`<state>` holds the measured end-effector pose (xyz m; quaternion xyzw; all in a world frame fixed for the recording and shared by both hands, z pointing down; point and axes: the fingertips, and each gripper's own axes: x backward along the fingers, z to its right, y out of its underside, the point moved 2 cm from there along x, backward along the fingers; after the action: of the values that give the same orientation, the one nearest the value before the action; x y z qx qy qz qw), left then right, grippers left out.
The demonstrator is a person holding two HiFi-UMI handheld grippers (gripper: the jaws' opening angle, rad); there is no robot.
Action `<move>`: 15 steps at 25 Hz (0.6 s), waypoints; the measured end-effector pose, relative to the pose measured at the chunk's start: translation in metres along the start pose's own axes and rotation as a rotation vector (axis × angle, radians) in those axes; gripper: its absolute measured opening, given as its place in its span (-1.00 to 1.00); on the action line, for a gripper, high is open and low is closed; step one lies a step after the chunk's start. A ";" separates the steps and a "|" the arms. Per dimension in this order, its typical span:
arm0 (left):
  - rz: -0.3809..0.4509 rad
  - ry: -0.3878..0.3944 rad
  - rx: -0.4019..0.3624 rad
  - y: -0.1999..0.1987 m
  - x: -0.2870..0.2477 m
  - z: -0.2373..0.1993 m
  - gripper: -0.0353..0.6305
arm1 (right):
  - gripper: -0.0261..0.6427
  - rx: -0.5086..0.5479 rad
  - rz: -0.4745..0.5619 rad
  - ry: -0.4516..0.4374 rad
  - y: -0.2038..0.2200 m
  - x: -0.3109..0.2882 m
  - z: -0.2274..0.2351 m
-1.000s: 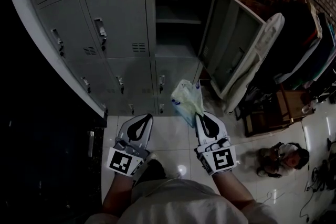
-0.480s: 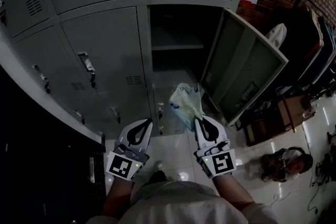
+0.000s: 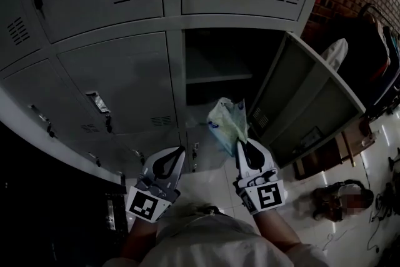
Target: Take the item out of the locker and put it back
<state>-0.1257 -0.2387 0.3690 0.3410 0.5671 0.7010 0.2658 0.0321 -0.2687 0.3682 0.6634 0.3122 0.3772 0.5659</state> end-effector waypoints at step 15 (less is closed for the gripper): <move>0.049 -0.104 0.039 -0.001 -0.014 -0.036 -0.90 | -0.88 0.206 0.047 0.117 -0.062 -0.180 0.071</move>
<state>-0.1446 -0.2711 0.3607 0.3961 0.5575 0.6774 0.2710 -0.0005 -0.4465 0.2756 0.7021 0.3663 0.3941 0.4665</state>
